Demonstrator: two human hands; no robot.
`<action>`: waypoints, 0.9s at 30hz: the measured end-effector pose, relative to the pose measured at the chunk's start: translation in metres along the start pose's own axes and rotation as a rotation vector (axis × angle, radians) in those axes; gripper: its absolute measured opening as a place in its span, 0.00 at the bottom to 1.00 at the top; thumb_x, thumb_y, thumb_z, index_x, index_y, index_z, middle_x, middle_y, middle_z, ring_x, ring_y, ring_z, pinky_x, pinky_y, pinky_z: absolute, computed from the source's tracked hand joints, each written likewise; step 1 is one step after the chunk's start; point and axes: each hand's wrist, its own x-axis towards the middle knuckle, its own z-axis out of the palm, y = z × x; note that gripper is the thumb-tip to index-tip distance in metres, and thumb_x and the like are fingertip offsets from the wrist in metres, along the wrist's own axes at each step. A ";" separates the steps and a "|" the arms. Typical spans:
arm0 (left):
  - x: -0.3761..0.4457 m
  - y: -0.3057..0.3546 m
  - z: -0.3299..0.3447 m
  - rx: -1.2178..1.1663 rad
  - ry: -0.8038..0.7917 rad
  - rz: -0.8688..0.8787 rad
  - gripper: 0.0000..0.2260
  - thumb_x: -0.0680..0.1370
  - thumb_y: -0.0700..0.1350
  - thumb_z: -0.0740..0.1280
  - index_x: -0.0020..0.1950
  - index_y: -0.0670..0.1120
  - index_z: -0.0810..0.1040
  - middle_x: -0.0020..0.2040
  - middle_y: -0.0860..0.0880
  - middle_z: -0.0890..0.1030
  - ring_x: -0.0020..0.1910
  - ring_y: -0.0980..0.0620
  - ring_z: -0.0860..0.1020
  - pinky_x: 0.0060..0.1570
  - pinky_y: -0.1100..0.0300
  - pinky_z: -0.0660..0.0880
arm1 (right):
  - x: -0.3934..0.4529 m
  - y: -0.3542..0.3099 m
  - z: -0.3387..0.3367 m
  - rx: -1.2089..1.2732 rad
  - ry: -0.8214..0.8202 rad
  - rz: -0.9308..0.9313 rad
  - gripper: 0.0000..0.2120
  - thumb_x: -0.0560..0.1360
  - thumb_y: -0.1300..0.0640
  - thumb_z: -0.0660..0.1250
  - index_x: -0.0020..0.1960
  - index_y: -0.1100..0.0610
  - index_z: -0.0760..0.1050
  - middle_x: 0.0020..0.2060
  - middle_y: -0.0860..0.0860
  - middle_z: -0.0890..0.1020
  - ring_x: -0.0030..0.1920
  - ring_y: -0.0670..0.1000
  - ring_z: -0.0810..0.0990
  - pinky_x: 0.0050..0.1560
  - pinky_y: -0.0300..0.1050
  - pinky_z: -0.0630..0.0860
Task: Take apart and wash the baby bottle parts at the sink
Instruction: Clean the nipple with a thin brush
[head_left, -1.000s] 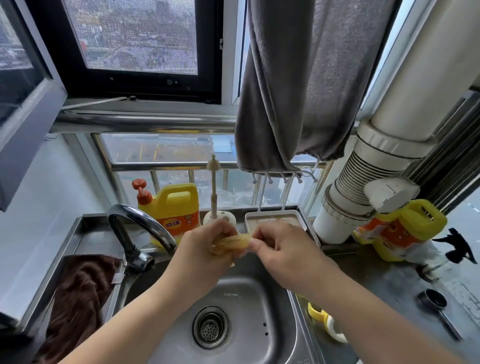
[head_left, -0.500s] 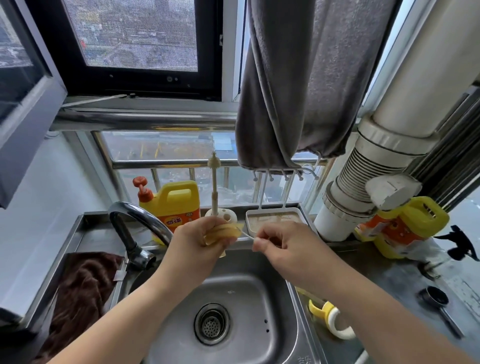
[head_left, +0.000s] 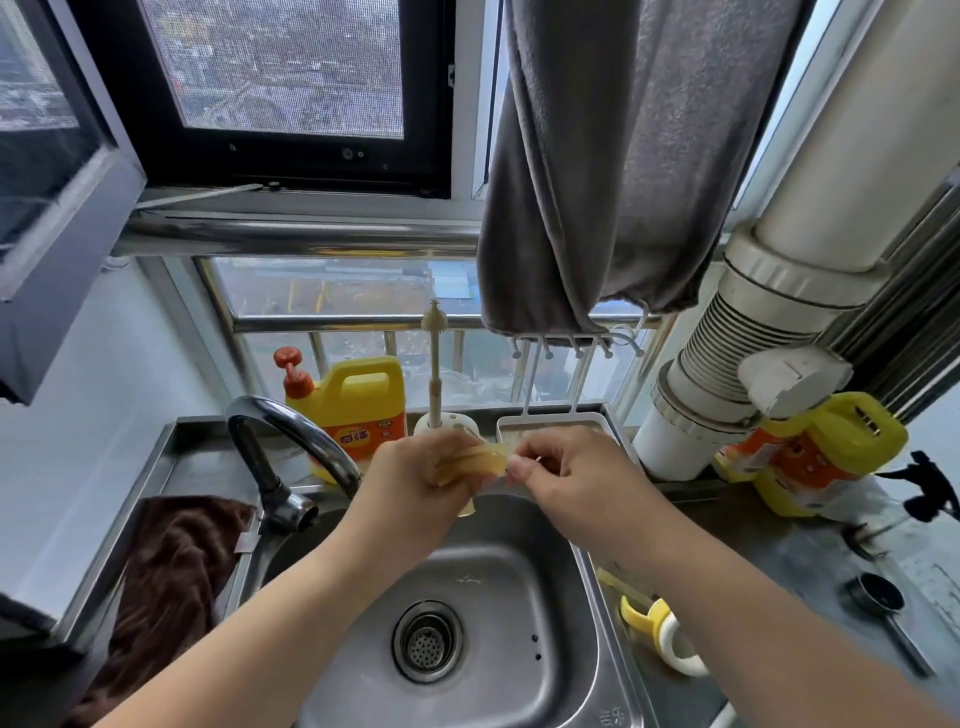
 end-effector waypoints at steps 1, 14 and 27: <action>0.001 -0.002 -0.002 -0.007 0.011 -0.017 0.09 0.71 0.40 0.74 0.48 0.50 0.82 0.41 0.58 0.82 0.44 0.67 0.78 0.42 0.76 0.71 | -0.001 0.000 -0.001 0.001 -0.017 -0.002 0.09 0.77 0.53 0.64 0.41 0.53 0.80 0.28 0.49 0.74 0.30 0.44 0.69 0.34 0.46 0.67; 0.000 -0.001 -0.006 0.001 0.007 -0.003 0.11 0.70 0.41 0.75 0.45 0.57 0.80 0.41 0.58 0.82 0.41 0.62 0.80 0.43 0.73 0.73 | -0.004 -0.002 -0.006 0.053 -0.018 0.005 0.10 0.77 0.54 0.65 0.39 0.53 0.80 0.26 0.46 0.72 0.29 0.43 0.68 0.34 0.41 0.65; -0.002 -0.003 -0.010 -0.006 0.016 -0.011 0.07 0.71 0.42 0.75 0.45 0.51 0.81 0.38 0.58 0.81 0.40 0.66 0.78 0.41 0.75 0.70 | -0.010 -0.004 -0.003 0.041 -0.006 -0.040 0.09 0.76 0.52 0.65 0.38 0.50 0.80 0.27 0.47 0.74 0.29 0.45 0.70 0.33 0.43 0.66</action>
